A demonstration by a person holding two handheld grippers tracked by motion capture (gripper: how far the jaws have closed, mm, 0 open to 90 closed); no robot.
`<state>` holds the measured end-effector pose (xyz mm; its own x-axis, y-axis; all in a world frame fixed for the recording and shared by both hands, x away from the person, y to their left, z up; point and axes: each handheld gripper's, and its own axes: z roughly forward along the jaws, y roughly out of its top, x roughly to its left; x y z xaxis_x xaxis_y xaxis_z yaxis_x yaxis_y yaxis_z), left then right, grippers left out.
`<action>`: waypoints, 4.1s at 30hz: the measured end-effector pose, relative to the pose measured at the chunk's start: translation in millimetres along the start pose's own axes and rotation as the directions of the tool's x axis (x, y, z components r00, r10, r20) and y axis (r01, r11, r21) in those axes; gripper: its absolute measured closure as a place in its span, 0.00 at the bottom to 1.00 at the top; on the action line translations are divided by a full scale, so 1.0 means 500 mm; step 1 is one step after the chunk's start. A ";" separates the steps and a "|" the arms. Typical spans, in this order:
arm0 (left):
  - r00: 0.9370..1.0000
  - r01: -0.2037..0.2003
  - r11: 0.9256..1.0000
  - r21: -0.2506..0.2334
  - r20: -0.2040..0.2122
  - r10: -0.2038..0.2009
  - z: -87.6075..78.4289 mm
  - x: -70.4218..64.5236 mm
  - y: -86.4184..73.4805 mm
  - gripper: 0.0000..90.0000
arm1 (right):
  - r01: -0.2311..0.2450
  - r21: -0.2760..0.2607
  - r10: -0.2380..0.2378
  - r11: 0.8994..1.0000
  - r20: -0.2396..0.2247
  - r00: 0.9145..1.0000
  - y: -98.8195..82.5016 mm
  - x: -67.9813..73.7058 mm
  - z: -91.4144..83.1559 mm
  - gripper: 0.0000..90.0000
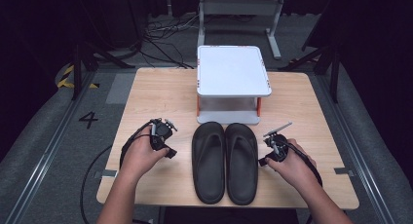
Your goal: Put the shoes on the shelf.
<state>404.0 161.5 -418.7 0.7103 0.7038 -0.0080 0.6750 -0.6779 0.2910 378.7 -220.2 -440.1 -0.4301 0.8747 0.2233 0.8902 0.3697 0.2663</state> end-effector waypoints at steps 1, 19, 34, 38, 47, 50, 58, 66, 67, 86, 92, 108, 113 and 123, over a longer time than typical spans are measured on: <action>1.000 -0.001 1.000 -0.001 0.000 0.001 0.000 0.000 0.000 0.38 | 0.012 -0.012 -0.011 1.000 0.017 1.000 -0.001 0.005 0.002 0.84; 0.999 0.044 0.998 -0.046 -0.016 -0.045 -0.031 0.028 -0.016 0.36 | 0.065 -0.152 -0.070 0.986 -0.026 0.997 0.021 0.069 -0.072 0.65; 0.998 0.056 0.997 -0.047 -0.028 -0.057 -0.034 0.030 -0.033 0.36 | 0.152 -0.130 -0.163 0.980 -0.076 0.984 0.054 0.187 -0.028 0.53; 0.997 0.064 0.997 -0.043 -0.027 -0.066 -0.034 0.030 -0.036 0.36 | 0.149 -0.110 -0.160 0.983 -0.101 0.982 0.063 0.205 -0.007 0.50; 0.997 0.071 0.997 -0.039 -0.029 -0.072 -0.032 0.034 -0.041 0.35 | 0.103 -0.054 -0.107 0.993 -0.081 0.991 0.076 0.214 0.032 0.48; 0.997 0.068 0.997 -0.035 -0.031 -0.069 -0.030 0.034 -0.040 0.35 | 0.095 -0.042 -0.097 0.995 -0.050 0.994 0.081 0.223 0.039 0.49; 0.997 0.063 0.998 -0.031 -0.037 -0.064 -0.029 0.033 -0.040 0.34 | 0.112 -0.003 -0.112 0.994 -0.029 0.993 0.088 0.233 0.037 0.67; 0.997 0.068 0.997 -0.029 -0.035 -0.069 -0.026 0.033 -0.039 0.34 | 0.030 -0.005 -0.030 1.000 -0.042 0.999 0.088 0.220 0.036 0.85; 0.997 0.070 0.997 -0.030 -0.033 -0.071 -0.026 0.033 -0.039 0.34 | 0.018 -0.015 -0.018 1.000 -0.041 0.999 0.087 0.217 0.034 0.86; 0.997 0.067 0.997 -0.032 -0.034 -0.068 -0.025 0.034 -0.038 0.34 | -0.021 -0.119 0.018 0.993 -0.029 0.999 0.105 0.193 -0.015 0.86; 0.997 0.072 0.997 -0.028 -0.033 -0.073 -0.023 0.035 -0.039 0.34 | -0.082 -0.168 0.075 0.982 -0.047 0.996 0.132 0.158 -0.039 0.86; 0.997 0.071 0.997 -0.033 -0.030 -0.072 -0.024 0.038 -0.041 0.34 | -0.194 -0.272 0.181 0.943 -0.073 0.981 0.188 0.088 -0.056 0.86; 0.996 0.083 0.996 -0.032 -0.026 -0.084 -0.022 0.041 -0.044 0.34 | -0.232 -0.301 0.218 0.925 -0.078 0.973 0.203 0.072 -0.059 0.86; 0.996 0.083 0.996 -0.035 -0.026 -0.084 -0.022 0.041 -0.044 0.34 | -0.268 -0.323 0.257 0.908 -0.076 0.963 0.239 0.071 -0.044 0.86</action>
<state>401.5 193.3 -414.7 0.6460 0.7633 -0.0076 0.7242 -0.6097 0.3223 466.7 -151.8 -379.9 -0.1970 0.9139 0.3548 0.8745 0.0002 0.4851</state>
